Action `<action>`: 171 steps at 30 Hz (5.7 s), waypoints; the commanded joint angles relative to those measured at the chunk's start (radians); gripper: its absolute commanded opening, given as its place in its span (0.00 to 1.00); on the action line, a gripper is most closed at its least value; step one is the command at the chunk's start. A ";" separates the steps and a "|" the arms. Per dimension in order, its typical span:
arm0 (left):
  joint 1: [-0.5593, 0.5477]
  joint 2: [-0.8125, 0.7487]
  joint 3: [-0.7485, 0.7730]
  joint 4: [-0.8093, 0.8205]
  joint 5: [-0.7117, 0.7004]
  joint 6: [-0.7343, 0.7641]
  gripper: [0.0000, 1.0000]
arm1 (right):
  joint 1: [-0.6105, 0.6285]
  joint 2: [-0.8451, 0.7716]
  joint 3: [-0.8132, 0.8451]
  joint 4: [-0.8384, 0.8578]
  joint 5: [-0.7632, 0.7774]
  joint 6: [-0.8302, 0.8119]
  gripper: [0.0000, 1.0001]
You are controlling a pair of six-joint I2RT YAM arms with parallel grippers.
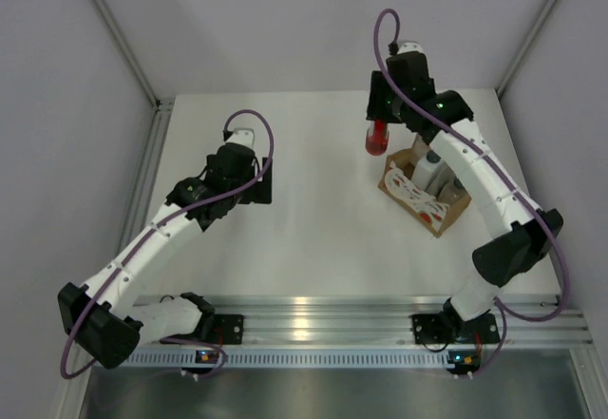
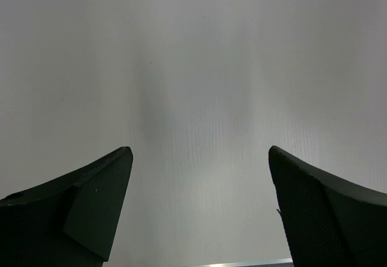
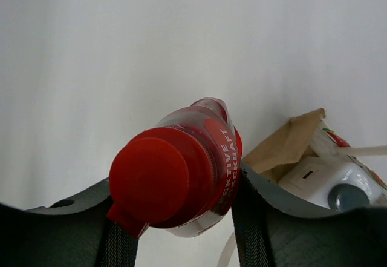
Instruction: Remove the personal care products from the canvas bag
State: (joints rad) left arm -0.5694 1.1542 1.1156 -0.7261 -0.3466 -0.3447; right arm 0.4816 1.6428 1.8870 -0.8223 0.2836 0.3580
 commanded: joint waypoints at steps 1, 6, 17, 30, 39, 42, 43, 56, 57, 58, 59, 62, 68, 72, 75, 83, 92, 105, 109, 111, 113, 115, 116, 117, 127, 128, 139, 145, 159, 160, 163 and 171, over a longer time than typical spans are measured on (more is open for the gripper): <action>-0.001 -0.031 -0.002 0.011 -0.032 0.001 0.98 | 0.058 0.000 -0.020 0.222 -0.027 -0.037 0.00; -0.001 -0.039 -0.003 0.011 -0.043 0.001 0.98 | 0.113 0.054 -0.106 0.408 -0.075 -0.065 0.00; -0.001 -0.053 -0.003 0.011 -0.048 -0.005 0.98 | 0.193 0.228 -0.124 0.647 -0.096 -0.139 0.00; -0.003 -0.056 -0.002 0.014 -0.037 -0.007 0.98 | 0.204 0.408 -0.060 0.666 -0.098 -0.125 0.00; -0.003 -0.060 -0.002 0.013 -0.042 -0.007 0.98 | 0.204 0.373 -0.106 0.666 -0.089 -0.120 0.52; -0.001 -0.060 -0.002 0.013 -0.043 -0.005 0.98 | 0.204 0.344 -0.129 0.664 -0.078 -0.123 0.67; -0.001 -0.059 -0.002 0.011 -0.043 -0.004 0.98 | 0.204 0.330 -0.135 0.664 -0.077 -0.128 0.76; -0.001 -0.060 -0.005 0.013 -0.083 -0.010 0.98 | 0.201 0.121 -0.274 0.644 0.080 -0.151 0.99; -0.001 -0.059 -0.004 0.011 -0.097 -0.013 0.98 | 0.203 0.095 -0.291 0.643 0.088 -0.149 1.00; -0.003 -0.062 -0.003 0.011 -0.106 -0.016 0.98 | 0.198 0.045 -0.311 0.641 0.089 -0.143 1.00; -0.003 -0.063 -0.003 0.013 -0.115 -0.019 0.98 | 0.193 0.022 -0.348 0.641 0.066 -0.130 0.99; 0.000 -0.076 -0.005 0.011 -0.146 -0.028 0.98 | 0.158 -0.055 -0.400 0.626 -0.059 -0.081 0.99; 0.000 -0.087 -0.007 0.011 -0.157 -0.028 0.98 | 0.063 -0.159 -0.443 0.448 -0.050 0.063 1.00; 0.000 -0.076 -0.005 0.011 -0.135 -0.022 0.98 | 0.040 -0.254 -0.499 0.361 0.207 0.145 0.99; 0.000 -0.070 -0.003 0.013 -0.117 -0.019 0.98 | 0.014 -0.288 -0.528 0.295 0.316 0.205 0.99; 0.000 -0.070 -0.003 0.011 -0.091 -0.016 0.98 | -0.107 -0.348 -0.643 0.258 0.385 0.354 0.89; -0.001 -0.074 -0.003 0.011 -0.069 -0.014 0.98 | -0.156 -0.287 -0.631 0.235 0.385 0.386 0.81; -0.001 -0.086 -0.003 0.011 -0.060 -0.016 0.98 | -0.170 -0.206 -0.664 0.210 0.388 0.435 0.70; -0.001 -0.090 -0.005 0.011 -0.060 -0.017 0.98 | -0.179 -0.173 -0.675 0.210 0.382 0.441 0.70; -0.001 -0.088 -0.005 0.011 -0.060 -0.017 0.98 | -0.184 -0.152 -0.677 0.210 0.378 0.446 0.70; -0.001 -0.087 -0.005 0.011 -0.057 -0.016 0.98 | -0.190 -0.135 -0.669 0.210 0.378 0.443 0.70; -0.001 -0.087 -0.005 0.013 -0.054 -0.016 0.98 | -0.193 -0.110 -0.654 0.210 0.379 0.438 0.70; -0.001 -0.085 -0.005 0.011 -0.054 -0.016 0.98 | -0.195 -0.104 -0.651 0.210 0.381 0.435 0.70; -0.001 -0.085 -0.005 0.011 -0.054 -0.016 0.98 | -0.196 -0.091 -0.646 0.212 0.382 0.434 0.70; -0.001 -0.079 -0.005 0.013 -0.049 -0.014 0.98 | -0.219 0.018 -0.615 0.212 0.371 0.446 0.64; -0.001 -0.076 -0.005 0.013 -0.046 -0.014 0.98 | -0.219 0.025 -0.615 0.213 0.371 0.449 0.63; -0.001 -0.071 -0.003 0.011 -0.035 -0.013 0.98 | -0.207 0.002 -0.574 0.213 0.408 0.437 0.24; -0.001 -0.068 -0.003 0.013 -0.035 -0.011 0.98 | -0.192 -0.035 -0.526 0.212 0.427 0.398 0.10; -0.001 -0.067 -0.005 0.011 -0.045 -0.011 0.98 | -0.169 -0.158 -0.491 0.210 0.410 0.303 0.00; 0.000 -0.067 -0.005 0.013 -0.046 -0.011 0.98 | -0.167 -0.169 -0.491 0.210 0.404 0.297 0.00; -0.001 -0.068 -0.005 0.011 -0.049 -0.011 0.98 | -0.164 -0.204 -0.476 0.200 0.384 0.256 0.00; 0.000 -0.076 -0.005 0.011 -0.061 -0.011 0.98 | -0.152 -0.235 -0.339 0.094 0.283 0.119 0.00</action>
State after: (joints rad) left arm -0.5694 1.0889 1.1156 -0.7261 -0.3866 -0.3645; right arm 0.3126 1.4857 1.4242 -0.7429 0.5884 0.5549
